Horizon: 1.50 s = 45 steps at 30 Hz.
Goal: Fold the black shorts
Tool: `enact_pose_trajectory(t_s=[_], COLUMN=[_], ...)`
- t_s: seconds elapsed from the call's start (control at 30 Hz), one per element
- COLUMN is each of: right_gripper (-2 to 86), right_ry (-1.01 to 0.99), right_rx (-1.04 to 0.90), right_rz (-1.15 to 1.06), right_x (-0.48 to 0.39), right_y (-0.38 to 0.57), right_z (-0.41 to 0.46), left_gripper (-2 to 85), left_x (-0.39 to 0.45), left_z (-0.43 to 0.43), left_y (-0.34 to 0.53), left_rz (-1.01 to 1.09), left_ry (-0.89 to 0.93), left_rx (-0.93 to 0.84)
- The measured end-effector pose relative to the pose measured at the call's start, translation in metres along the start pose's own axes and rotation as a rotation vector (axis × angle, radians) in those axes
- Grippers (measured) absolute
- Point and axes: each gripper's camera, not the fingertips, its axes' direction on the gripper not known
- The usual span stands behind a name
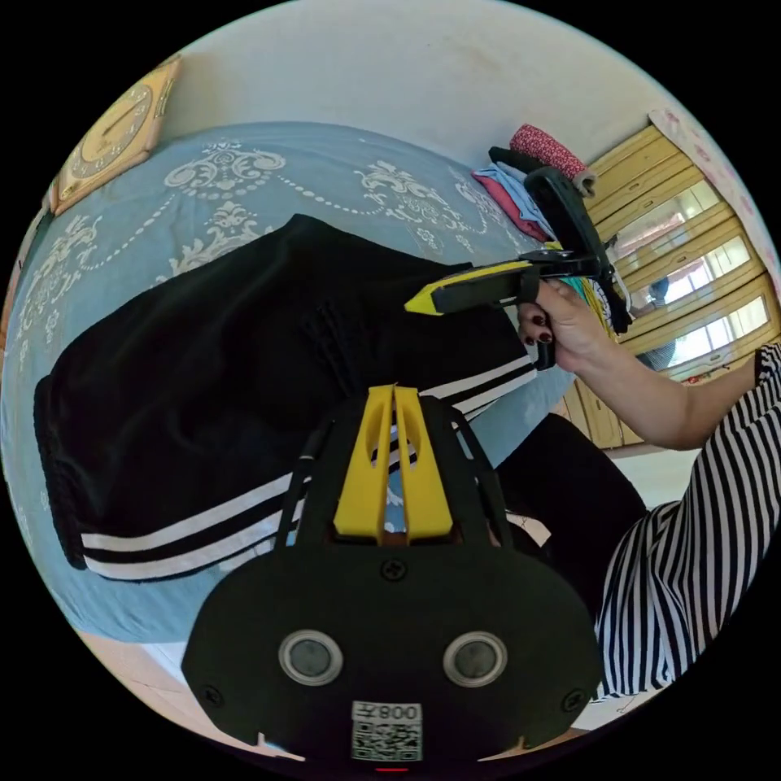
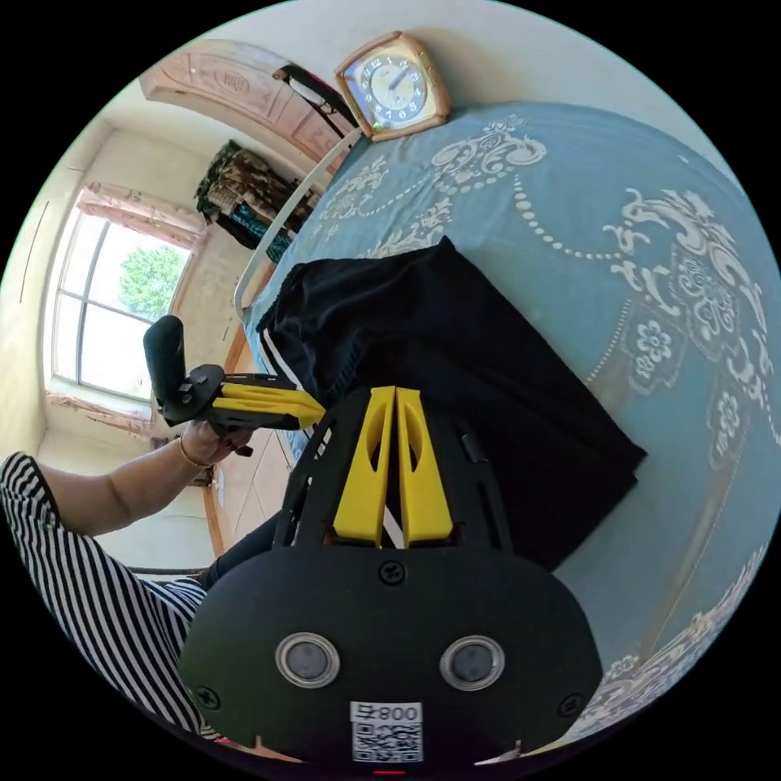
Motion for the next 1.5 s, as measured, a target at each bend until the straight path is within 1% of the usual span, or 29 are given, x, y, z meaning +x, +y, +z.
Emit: enact_pose_trajectory(t_s=[0.07, 0.13, 0.27, 0.33, 0.4, 0.47, 0.6, 0.7, 0.73, 0.77, 0.83, 0.9, 1.07, 1.13, 1.27, 1.37, 1.5], right_gripper=[5.3, 7.3, 9.1, 9.3, 9.3, 9.4, 9.2, 8.8, 8.8, 8.7, 8.7, 8.8, 11.1, 11.1, 11.3, 10.7, 7.7], right_ry=[0.000, -0.017, -0.084, -0.138, -0.215, -0.351, -0.434, -0.483, -0.505, -0.524, -0.524, -0.519, -0.379, -0.353, -0.406, -0.407, -0.419], right_rx=[0.092, 0.128, 0.140, 0.116, 0.083, 0.052, 0.067, 0.080, 0.080, 0.079, 0.063, 0.076, 0.186, 0.170, 0.190, 0.181, 0.164], right_rz=[0.045, 0.128, 0.349, 0.412, 0.443, 0.467, 0.468, 0.455, 0.446, 0.433, 0.415, 0.416, 0.513, 0.521, 0.507, 0.500, 0.483], right_x=[0.017, 0.037, 0.078, 0.090, 0.099, 0.109, 0.118, 0.124, 0.125, 0.125, 0.126, 0.132, 0.165, 0.175, 0.186, 0.185, 0.182], right_y=[0.023, 0.045, 0.095, 0.108, 0.113, 0.113, 0.110, 0.108, 0.107, 0.105, 0.102, 0.101, 0.096, 0.084, 0.055, 0.041, 0.030], right_z=[-0.035, -0.057, -0.081, -0.080, -0.074, -0.064, -0.066, -0.077, -0.080, -0.084, -0.089, -0.096, -0.123, -0.124, -0.126, -0.124, -0.122], left_gripper=[3.4, 4.9, 9.7, 12.3, 14.4, 15.6, 16.6, 15.5, 14.2, 10.7, 7.4, 6.1, 4.9, 4.8, 4.7, 4.6, 4.6], left_x=[0.019, 0.038, 0.088, 0.109, 0.128, 0.155, 0.196, 0.222, 0.231, 0.238, 0.245, 0.248, 0.250, 0.253, 0.257, 0.257, 0.256], left_z=[-0.001, 0.002, 0.021, 0.033, 0.047, 0.064, 0.091, 0.113, 0.121, 0.127, 0.131, 0.133, 0.131, 0.131, 0.132, 0.131, 0.131], left_y=[0.014, 0.024, 0.042, 0.047, 0.049, 0.051, 0.055, 0.060, 0.062, 0.065, 0.071, 0.076, 0.091, 0.096, 0.107, 0.112, 0.119], left_rz=[0.009, 0.038, 0.108, 0.149, 0.181, 0.250, 0.371, 0.429, 0.438, 0.440, 0.417, 0.411, 0.352, 0.348, 0.351, 0.346, 0.352], left_ry=[-0.022, -0.021, 0.003, 0.013, 0.011, 0.000, -0.111, -0.228, -0.289, -0.348, -0.440, -0.438, -0.370, -0.367, -0.372, -0.364, -0.365], left_rx=[0.039, 0.058, 0.069, 0.055, 0.030, 0.009, -0.036, -0.076, -0.092, -0.086, -0.062, -0.051, -0.027, -0.020, -0.013, -0.003, -0.007])
